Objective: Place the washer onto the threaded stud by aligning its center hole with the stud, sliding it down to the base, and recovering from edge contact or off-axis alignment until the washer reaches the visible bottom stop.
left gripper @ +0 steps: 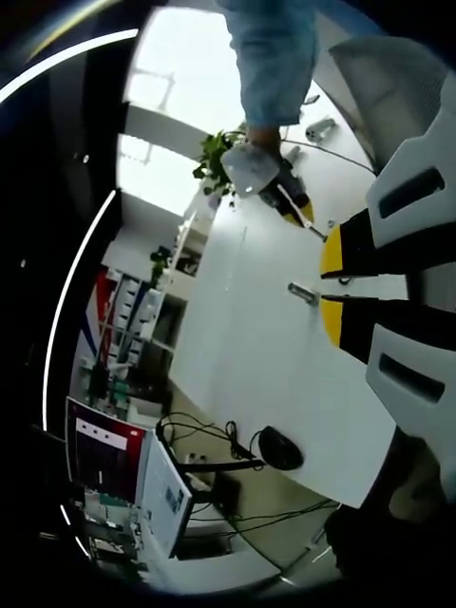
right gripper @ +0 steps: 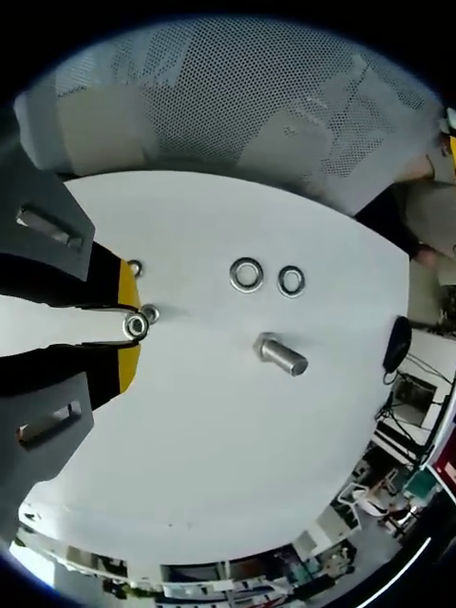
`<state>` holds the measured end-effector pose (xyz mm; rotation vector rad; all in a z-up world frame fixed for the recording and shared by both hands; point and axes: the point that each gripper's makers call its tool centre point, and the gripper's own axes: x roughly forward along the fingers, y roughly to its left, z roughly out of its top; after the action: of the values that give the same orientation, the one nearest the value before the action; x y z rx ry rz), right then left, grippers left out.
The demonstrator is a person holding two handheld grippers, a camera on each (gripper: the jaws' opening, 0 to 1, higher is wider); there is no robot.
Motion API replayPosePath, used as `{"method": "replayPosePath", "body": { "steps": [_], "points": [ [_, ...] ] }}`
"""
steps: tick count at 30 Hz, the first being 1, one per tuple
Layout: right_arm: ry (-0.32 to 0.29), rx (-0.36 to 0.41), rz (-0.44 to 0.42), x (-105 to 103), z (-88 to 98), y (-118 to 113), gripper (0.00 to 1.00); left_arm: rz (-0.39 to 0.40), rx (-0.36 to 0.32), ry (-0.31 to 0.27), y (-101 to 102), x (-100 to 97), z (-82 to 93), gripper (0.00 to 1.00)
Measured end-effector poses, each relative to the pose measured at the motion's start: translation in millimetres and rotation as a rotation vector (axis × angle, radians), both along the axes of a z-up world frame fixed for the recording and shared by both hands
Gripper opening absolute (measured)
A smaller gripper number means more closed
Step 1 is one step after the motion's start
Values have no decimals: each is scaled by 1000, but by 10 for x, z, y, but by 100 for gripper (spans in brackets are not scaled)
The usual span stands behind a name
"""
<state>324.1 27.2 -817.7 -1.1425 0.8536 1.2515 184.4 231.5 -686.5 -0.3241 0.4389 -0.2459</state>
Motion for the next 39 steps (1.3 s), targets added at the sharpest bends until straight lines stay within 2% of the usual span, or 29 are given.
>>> {"method": "replayPosePath", "body": {
  "steps": [13, 30, 39],
  "points": [
    [19, -21, 7, -4, -102, 3, 13, 2, -2, -1, 4, 2, 0, 4],
    [68, -50, 4, 13, -449, 2, 13, 16, -12, -5, 23, 11, 7, 4],
    [83, -60, 11, 0, -542, 5, 13, 20, -16, -9, 33, 16, 14, 2]
  ]
}}
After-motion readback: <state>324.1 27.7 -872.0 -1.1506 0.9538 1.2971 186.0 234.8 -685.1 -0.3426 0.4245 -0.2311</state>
